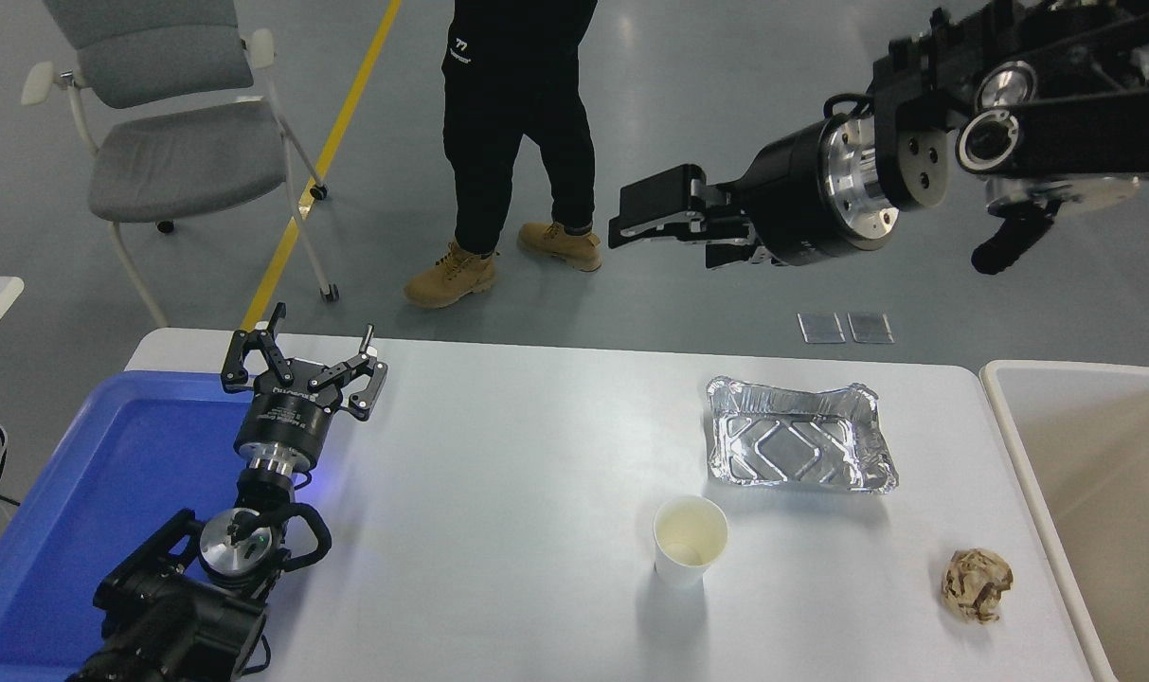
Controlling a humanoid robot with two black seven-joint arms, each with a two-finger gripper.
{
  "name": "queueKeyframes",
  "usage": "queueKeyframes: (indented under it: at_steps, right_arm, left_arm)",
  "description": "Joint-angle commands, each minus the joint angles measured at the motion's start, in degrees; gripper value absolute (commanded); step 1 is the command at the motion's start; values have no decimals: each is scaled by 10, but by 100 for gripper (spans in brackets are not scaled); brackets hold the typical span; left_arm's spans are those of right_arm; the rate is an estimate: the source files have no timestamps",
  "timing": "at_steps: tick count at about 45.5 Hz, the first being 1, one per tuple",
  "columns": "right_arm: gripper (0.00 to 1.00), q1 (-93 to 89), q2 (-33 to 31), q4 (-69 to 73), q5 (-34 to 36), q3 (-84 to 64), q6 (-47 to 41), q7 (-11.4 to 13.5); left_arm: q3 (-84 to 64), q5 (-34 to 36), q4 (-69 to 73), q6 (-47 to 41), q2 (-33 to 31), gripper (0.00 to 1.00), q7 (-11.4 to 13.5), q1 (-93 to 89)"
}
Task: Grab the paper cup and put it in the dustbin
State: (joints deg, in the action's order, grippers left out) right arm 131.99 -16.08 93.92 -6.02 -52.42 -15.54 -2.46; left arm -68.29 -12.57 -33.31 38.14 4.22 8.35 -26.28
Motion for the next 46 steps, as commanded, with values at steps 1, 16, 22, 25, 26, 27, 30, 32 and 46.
queueKeyframes:
  at_steps: [1, 16, 22, 25, 26, 27, 30, 32, 46]
  right_arm:
    - [100, 5, 45, 20, 0, -31, -5, 0]
    - [100, -33, 83, 18, 3, -51, 11, 0]
    - [100, -56, 117, 15, 33, -74, 36, 1]
    - [100, -68, 127, 15, 58, -81, 42, 2]
    - [100, -72, 132, 15, 66, -84, 44, 2]
    - [100, -75, 136, 15, 72, -86, 44, 3]
    - [100, -90, 146, 14, 93, -91, 47, 4]
    - [100, -97, 149, 12, 108, -94, 51, 5]
    - [100, -140, 161, -3, 164, -96, 60, 27]
  left_arm:
    - [0, 0, 0, 0, 0, 99, 0, 0]
    - [0, 0, 0, 0, 0, 99, -1, 0]
    - [0, 1, 0, 1, 0, 99, -1, 0]
    - [1, 1, 0, 1, 0, 99, -1, 0]
    - [0, 1, 0, 1, 0, 99, -1, 0]
    - [0, 1, 0, 1, 0, 99, -1, 0]
    - [0, 1, 0, 1, 0, 99, -1, 0]
    - [0, 1, 0, 1, 0, 99, -1, 0]
    - [1, 1, 0, 1, 0, 99, -1, 0]
